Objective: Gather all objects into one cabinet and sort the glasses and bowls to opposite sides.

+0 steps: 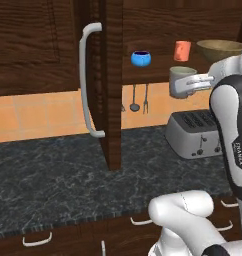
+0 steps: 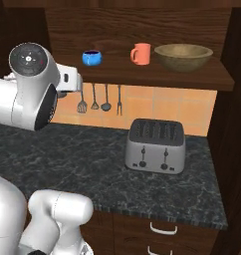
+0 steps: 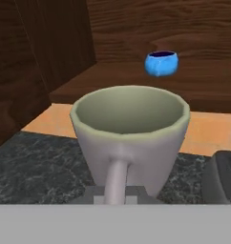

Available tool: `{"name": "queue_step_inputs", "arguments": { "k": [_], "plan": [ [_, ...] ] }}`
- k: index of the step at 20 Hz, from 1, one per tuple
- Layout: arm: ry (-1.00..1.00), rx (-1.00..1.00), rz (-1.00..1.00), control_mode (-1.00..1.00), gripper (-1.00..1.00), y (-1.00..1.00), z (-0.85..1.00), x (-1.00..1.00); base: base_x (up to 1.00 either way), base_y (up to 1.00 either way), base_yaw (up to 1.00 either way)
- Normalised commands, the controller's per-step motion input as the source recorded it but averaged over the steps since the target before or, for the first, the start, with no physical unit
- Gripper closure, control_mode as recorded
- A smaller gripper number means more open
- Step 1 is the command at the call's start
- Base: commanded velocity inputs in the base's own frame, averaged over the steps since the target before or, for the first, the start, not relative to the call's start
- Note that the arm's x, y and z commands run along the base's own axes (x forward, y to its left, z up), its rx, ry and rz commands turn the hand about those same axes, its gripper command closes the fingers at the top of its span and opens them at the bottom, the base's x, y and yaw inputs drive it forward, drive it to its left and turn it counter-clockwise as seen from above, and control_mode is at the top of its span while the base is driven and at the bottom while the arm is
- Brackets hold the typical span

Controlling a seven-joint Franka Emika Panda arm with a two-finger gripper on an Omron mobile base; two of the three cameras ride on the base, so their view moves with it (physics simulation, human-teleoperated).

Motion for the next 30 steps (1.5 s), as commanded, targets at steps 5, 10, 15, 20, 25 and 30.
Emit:
{"name": "queue_step_inputs", "arguments": {
  "k": [5,10,15,20,25,30],
  "plan": [
    [-0.01,0.00,0.02,-1.00,1.00,0.37,0.10,0.72,0.00,0.00,0.00],
    [-0.01,0.00,0.00,-1.00,1.00,0.47,0.04,0.79,0.00,0.00,0.00],
    [0.00,0.00,0.00,-1.00,1.00,0.40,0.00,0.90,0.00,0.00,0.00],
    [0.01,0.00,0.00,-1.00,1.00,0.41,0.00,1.00,0.00,0.00,0.00],
    [0.01,0.00,0.00,-1.00,1.00,0.42,0.00,0.89,0.00,0.00,0.00],
    [0.01,0.00,0.00,-1.00,1.00,0.32,0.00,0.79,0.00,0.00,0.00]
  ]
}}
